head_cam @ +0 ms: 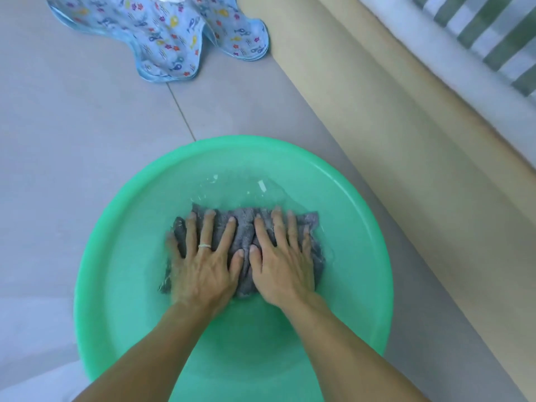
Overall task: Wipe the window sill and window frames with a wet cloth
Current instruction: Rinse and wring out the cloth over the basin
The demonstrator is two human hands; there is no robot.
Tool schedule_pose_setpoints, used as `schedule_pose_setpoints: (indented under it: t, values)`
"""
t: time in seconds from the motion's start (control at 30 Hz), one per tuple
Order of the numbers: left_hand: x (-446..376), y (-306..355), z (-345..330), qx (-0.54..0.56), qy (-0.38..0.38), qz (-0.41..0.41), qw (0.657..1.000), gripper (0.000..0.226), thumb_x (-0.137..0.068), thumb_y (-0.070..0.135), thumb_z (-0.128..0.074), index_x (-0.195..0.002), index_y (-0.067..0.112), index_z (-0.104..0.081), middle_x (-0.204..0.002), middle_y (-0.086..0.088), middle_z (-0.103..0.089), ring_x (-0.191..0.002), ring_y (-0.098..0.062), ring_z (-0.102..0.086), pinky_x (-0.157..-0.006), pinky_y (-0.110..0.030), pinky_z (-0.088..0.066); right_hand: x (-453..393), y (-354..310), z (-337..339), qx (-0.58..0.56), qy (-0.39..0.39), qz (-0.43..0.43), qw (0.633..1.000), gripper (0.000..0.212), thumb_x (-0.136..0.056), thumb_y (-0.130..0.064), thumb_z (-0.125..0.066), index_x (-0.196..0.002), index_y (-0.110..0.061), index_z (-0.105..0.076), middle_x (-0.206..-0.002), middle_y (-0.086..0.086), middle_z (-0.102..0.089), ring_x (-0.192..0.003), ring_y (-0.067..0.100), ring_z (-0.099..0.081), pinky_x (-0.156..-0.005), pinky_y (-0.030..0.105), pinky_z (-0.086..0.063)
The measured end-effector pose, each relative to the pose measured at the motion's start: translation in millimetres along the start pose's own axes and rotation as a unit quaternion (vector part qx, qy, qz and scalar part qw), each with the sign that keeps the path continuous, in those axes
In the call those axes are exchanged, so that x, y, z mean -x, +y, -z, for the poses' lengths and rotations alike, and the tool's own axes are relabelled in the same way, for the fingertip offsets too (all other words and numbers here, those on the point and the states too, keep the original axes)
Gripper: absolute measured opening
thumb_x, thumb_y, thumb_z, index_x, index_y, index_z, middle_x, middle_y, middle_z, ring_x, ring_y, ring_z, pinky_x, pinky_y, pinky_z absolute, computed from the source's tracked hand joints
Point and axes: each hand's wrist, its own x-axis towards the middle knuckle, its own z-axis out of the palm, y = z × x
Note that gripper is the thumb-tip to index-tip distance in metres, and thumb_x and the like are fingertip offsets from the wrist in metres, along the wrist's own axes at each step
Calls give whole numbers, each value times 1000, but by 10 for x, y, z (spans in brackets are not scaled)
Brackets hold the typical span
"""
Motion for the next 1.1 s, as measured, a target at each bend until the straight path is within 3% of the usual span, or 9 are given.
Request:
schedule_pose_setpoints:
  t: [0.17,0.33,0.43,0.57,0.67,0.8,0.87,0.97,1.1]
  values:
    - [39,6,111,32,41,44,998,64,-83,61,-36,-137,32,-53,-142,-18,-47,-132,-43,-36,-101,-59,-28,44,-70,36,-7,125,-137,983,59,-75,-53,-71,-129,-30,-62,-149,15,-45,-140,36,-34,-108,55,-22]
    - [26,162,167,197,56,9,979,27,-96,40,-39,-87,20,-55,-90,-4,-57,-83,-36,-57,-63,-40,-42,-84,-414,131,-351,131,-250,893,13,-87,-13,-62,-95,-16,-72,-108,7,-64,-97,29,-58,-80,32,-42]
    - [-89,268,423,500,14,106,859,43,-105,41,-33,-74,21,-56,-70,7,-63,-75,-20,-66,-63,-32,-46,-216,-574,368,-535,115,-264,794,27,-90,-27,-65,-68,-11,-60,-69,3,-64,-68,24,-59,-63,31,-44]
    - [-50,317,753,618,-115,172,759,69,-104,48,-24,-59,10,-60,-45,-8,-56,-40,-18,-52,-39,-20,-39,-319,-624,536,-454,77,-242,854,53,-95,-54,-49,-73,-9,-67,-86,14,-71,-85,32,-63,-71,36,-43]
    - [-39,162,683,517,-136,154,831,59,-101,49,-38,-67,7,-61,-64,-12,-61,-60,-23,-56,-65,-32,-50,-353,-382,454,-253,147,-169,941,47,-98,-50,-43,-72,-15,-59,-89,15,-68,-87,37,-61,-66,38,-35]
    - [-36,-36,480,200,-28,137,970,41,-93,46,-50,-130,29,-45,-124,-8,-48,-116,-31,-47,-93,-44,-43,-211,-189,94,-60,200,-120,970,41,-86,-52,-50,-110,-21,-60,-116,14,-60,-107,36,-54,-79,44,-39]
    - [33,-67,391,154,9,141,978,46,-94,39,-50,-138,34,-39,-132,-9,-41,-120,-32,-40,-96,-46,-40,-83,-231,-51,-40,160,-120,979,48,-84,-50,-60,-124,-26,-58,-135,16,-52,-120,40,-48,-87,51,-41]
    - [33,-72,242,207,37,153,966,29,-97,30,-48,-126,27,-53,-117,-11,-52,-107,-34,-50,-85,-43,-45,-6,-412,-35,-98,123,-119,980,29,-85,-32,-69,-112,-24,-64,-117,12,-60,-102,35,-57,-70,40,-45]
    - [-85,51,309,471,43,176,863,34,-102,30,-46,-73,15,-53,-65,-4,-57,-65,-28,-54,-54,-35,-39,-195,-690,349,-477,62,-236,844,30,-102,-29,-48,-96,-5,-66,-100,18,-67,-95,34,-62,-66,31,-31]
